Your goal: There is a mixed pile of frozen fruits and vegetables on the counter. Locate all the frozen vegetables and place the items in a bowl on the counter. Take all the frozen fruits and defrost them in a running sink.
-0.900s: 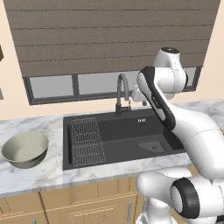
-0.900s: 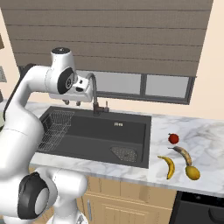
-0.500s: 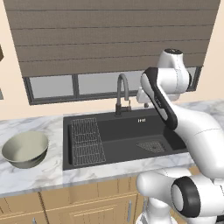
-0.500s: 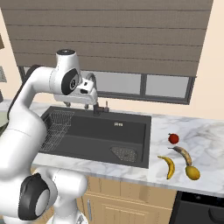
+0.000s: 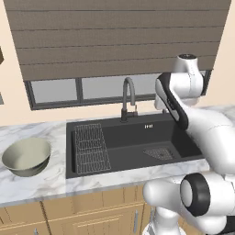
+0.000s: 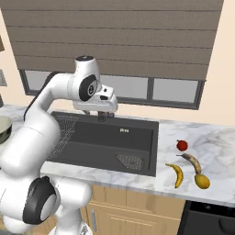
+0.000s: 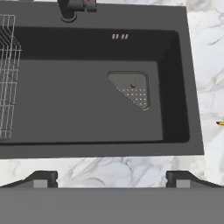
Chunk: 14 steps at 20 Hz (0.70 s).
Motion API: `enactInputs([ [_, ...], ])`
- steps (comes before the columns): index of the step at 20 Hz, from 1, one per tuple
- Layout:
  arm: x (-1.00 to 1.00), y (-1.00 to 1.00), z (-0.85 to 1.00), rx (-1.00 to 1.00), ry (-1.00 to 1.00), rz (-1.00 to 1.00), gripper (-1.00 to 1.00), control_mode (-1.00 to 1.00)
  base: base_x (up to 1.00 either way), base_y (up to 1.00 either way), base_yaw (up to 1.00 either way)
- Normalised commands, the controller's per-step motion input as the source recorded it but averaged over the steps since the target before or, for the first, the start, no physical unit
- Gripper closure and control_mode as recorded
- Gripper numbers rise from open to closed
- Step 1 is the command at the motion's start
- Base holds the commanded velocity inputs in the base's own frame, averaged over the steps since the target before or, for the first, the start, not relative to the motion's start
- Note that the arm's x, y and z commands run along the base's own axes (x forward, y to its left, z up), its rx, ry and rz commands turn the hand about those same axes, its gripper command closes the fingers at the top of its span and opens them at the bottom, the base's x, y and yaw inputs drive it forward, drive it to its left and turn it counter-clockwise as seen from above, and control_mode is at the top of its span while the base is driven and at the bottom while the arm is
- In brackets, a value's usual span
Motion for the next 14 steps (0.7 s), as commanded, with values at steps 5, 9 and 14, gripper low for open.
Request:
enactInputs([
  [5, 0.41, -0.79, -0.18, -0.03, 0.09, 0.00, -1.00, -1.00, 0.00, 0.00, 0.00],
  [9, 0.17, -0.68, -0.31, -0.01, 0.04, -0.02, -1.00, -1.00, 0.00, 0.00, 0.00],
  [14, 0.23, -0.80, -0.37, 0.00, 0.02, -0.02, -1.00, -1.00, 0.00, 0.00, 0.00],
])
